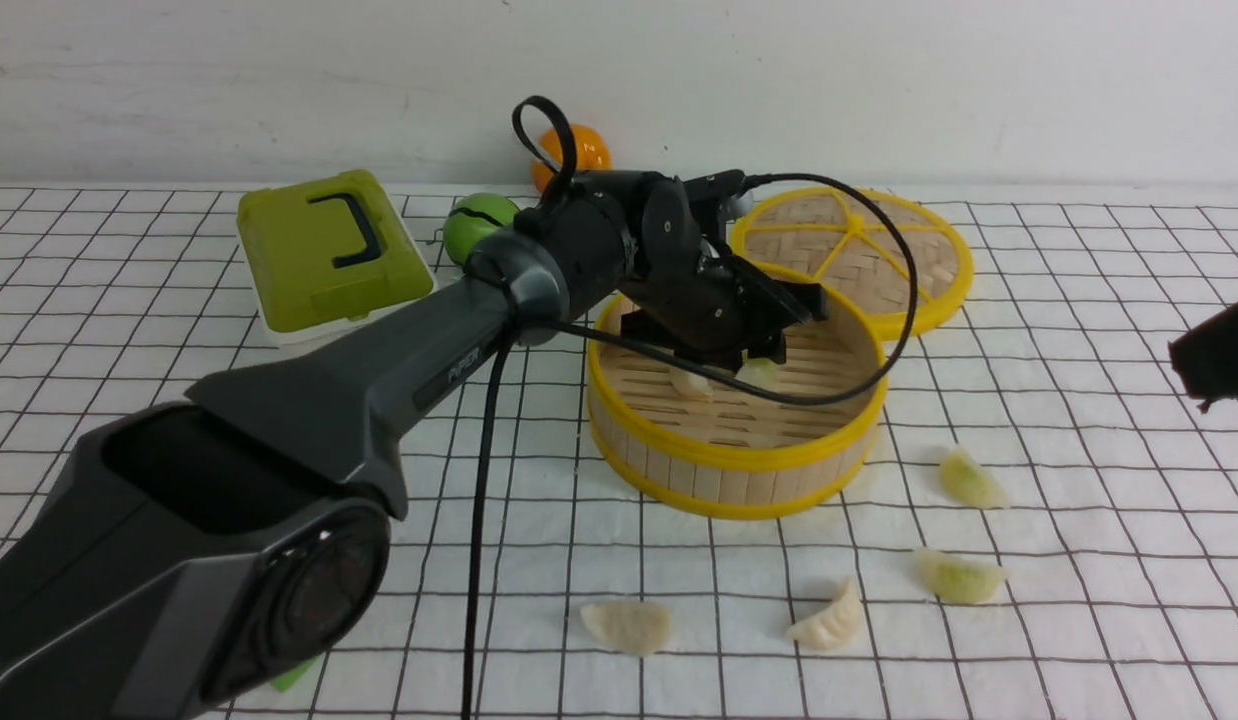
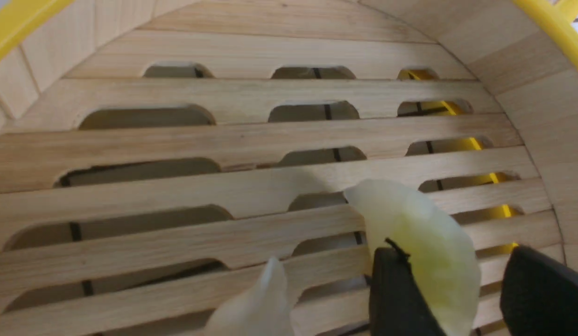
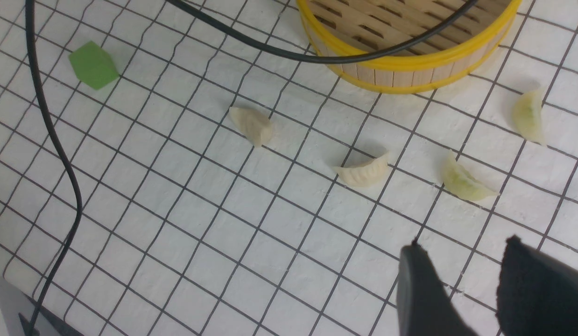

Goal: Put the dumplings into the steamer on the table with the white tablecloth.
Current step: 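Place the dumpling into the bamboo steamer basket with the left gripper, then reach for and grasp a dumpling on the table with the left gripper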

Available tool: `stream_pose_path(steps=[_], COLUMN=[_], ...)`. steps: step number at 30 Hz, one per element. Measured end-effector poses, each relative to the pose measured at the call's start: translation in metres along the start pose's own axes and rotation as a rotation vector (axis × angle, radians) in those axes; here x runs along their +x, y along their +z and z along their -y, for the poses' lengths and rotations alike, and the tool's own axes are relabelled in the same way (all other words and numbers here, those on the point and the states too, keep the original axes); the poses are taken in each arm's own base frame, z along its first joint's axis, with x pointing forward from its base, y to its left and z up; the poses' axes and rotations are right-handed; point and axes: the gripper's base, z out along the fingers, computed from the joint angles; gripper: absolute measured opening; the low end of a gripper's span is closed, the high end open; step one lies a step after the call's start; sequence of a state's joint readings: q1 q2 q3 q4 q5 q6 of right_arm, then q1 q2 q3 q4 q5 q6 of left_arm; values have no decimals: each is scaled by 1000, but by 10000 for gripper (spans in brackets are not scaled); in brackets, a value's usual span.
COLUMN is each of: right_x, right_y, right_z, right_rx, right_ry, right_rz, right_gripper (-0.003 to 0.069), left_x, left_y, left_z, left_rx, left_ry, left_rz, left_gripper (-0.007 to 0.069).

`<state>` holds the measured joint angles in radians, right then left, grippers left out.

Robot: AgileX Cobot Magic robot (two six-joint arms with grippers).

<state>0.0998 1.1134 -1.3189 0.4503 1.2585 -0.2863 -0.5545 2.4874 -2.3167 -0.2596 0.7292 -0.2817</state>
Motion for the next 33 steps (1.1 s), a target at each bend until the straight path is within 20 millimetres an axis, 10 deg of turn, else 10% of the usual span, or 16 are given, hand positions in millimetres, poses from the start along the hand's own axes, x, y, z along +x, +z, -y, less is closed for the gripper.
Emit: stream_pose_path(steps=[8,19,26,33], right_x=[0,0,-1,-2], right_y=[0,0,0,-1], right_z=[0,-1,-4,-8], right_rx=[0,-7,-40,-85], right_ry=[-2,0,-12,-41], right_rz=[0,2,13,29], right_gripper=[246,246,246,246], left_x=[-22,-34,29,110], left_y=[-62,-212,-268,-285], left_z=[23,45,19,-7], left_rx=[-18,-169,-248,-132], left_ry=[123,390,423,489], left_rz=[-21,-64,-218,-348], left_gripper=[356,222,10,-12])
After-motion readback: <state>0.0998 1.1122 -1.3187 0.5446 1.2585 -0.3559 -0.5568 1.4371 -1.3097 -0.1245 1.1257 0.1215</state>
